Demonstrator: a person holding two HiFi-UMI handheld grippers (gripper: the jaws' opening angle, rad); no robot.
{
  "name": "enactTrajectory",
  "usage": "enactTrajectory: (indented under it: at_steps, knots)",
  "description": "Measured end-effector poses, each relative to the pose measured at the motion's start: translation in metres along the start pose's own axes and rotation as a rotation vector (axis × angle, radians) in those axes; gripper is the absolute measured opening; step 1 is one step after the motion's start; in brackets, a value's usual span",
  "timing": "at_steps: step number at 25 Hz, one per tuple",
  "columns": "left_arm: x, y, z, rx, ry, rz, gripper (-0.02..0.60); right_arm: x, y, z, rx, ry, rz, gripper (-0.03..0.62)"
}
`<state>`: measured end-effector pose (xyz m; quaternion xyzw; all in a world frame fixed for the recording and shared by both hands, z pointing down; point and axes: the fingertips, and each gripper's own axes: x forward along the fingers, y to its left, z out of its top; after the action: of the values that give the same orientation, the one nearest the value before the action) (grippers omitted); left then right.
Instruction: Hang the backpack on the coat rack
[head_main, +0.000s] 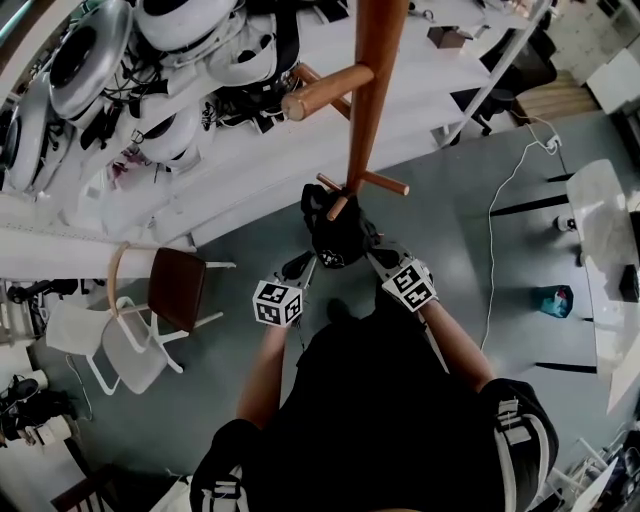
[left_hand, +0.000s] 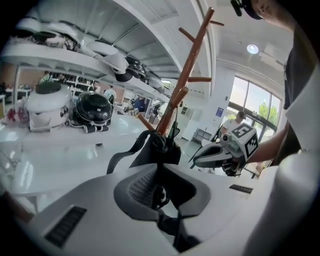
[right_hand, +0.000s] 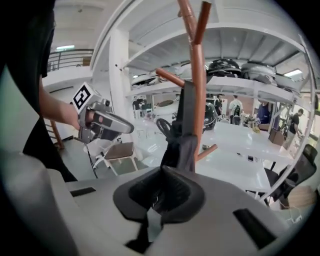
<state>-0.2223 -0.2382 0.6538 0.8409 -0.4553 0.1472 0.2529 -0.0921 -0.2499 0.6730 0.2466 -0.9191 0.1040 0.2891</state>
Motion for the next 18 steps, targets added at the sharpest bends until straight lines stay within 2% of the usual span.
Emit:
enactTrajectory:
  at_steps: [1, 3, 4, 10, 14, 18]
  knots:
    - [-0.005, -0.004, 0.0, 0.047, 0.0, 0.015, 0.037, 0.0, 0.007, 0.002, -0.023, 0.002, 0.008, 0.015]
    - [-0.013, -0.012, -0.001, 0.135, 0.01, 0.036, 0.032, 0.001, 0.021, 0.01, -0.048, -0.012, 0.021, 0.015]
    - [-0.018, -0.016, -0.001, 0.155, 0.012, 0.034, 0.032, 0.001, 0.028, 0.015, -0.053, -0.023, 0.029, 0.015]
    - [-0.043, -0.038, 0.016, 0.141, -0.046, -0.013, 0.032, 0.0, 0.072, 0.046, -0.137, -0.053, 0.102, 0.015]
    - [-0.054, -0.049, 0.017, 0.144, -0.061, -0.027, 0.032, 0.001, 0.088, 0.057, -0.139, -0.083, 0.126, 0.014]
    - [-0.065, -0.051, 0.014, 0.147, -0.079, -0.015, 0.032, 0.006, 0.099, 0.051, -0.128, -0.076, 0.15, 0.014]
